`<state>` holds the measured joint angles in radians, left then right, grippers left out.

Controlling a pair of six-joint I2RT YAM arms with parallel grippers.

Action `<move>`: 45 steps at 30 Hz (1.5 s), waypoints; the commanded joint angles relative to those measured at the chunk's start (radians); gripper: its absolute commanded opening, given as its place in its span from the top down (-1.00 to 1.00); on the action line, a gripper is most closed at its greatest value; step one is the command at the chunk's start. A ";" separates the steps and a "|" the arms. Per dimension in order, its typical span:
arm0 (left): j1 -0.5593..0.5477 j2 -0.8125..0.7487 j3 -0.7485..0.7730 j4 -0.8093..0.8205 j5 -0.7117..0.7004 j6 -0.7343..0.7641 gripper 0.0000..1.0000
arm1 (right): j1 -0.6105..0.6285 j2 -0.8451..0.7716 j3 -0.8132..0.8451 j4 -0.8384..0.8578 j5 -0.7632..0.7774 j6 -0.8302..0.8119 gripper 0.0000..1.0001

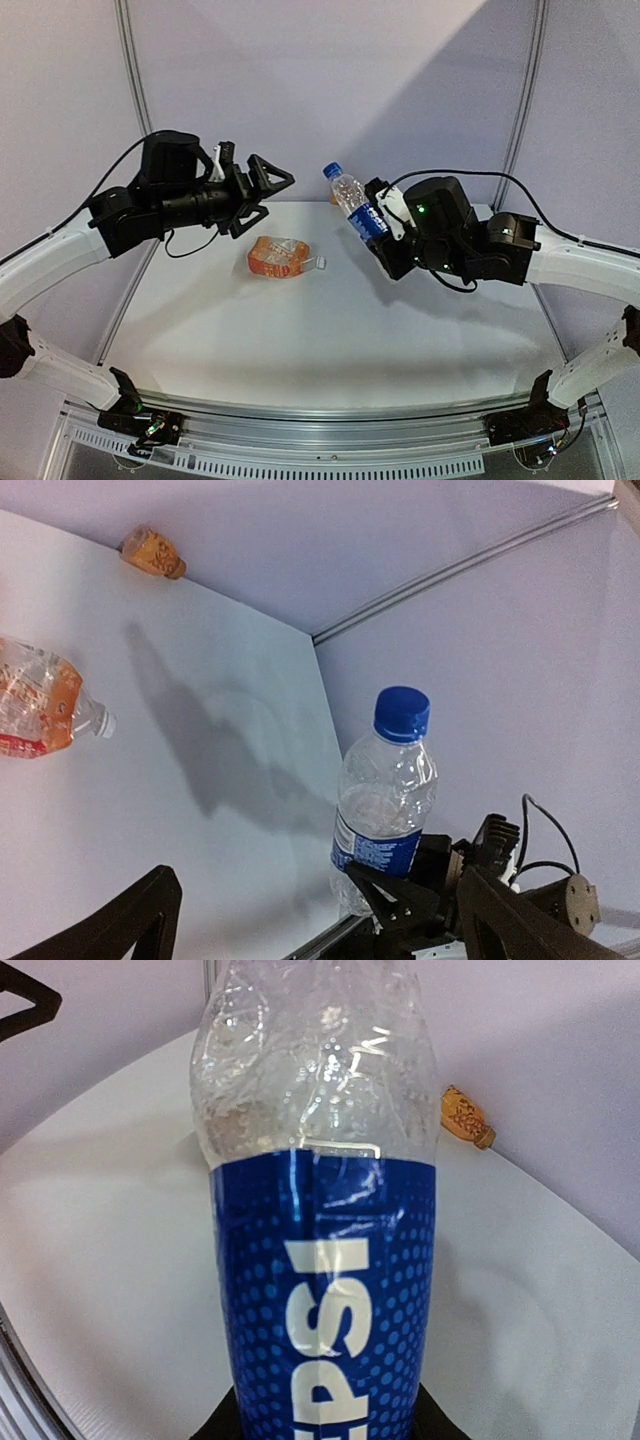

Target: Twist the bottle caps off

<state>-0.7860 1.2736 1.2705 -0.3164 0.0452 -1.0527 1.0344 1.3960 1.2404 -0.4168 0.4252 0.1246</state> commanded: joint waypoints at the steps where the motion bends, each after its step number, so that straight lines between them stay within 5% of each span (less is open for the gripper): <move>1: 0.081 -0.086 -0.074 0.091 0.077 0.105 -0.99 | -0.040 -0.068 -0.048 0.065 -0.171 0.089 1.00; 8: 0.160 -0.104 -0.094 0.239 0.319 0.233 -0.99 | -0.107 -0.160 -0.114 0.180 -0.505 0.146 1.00; 13: 0.195 -0.050 -0.112 0.506 0.539 0.199 -0.99 | -0.154 -0.213 -0.159 0.254 -0.742 0.164 1.00; 19: 0.195 0.065 0.005 0.585 0.663 0.198 -0.88 | -0.182 -0.232 -0.171 0.282 -0.920 0.180 1.00; 45: 0.124 0.214 0.139 0.605 0.771 0.232 -0.39 | -0.183 -0.179 -0.148 0.320 -0.982 0.263 1.00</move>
<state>-0.6434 1.4742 1.3815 0.3012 0.7963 -0.8505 0.8562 1.2015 1.0813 -0.1108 -0.5461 0.3687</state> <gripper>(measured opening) 0.708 0.372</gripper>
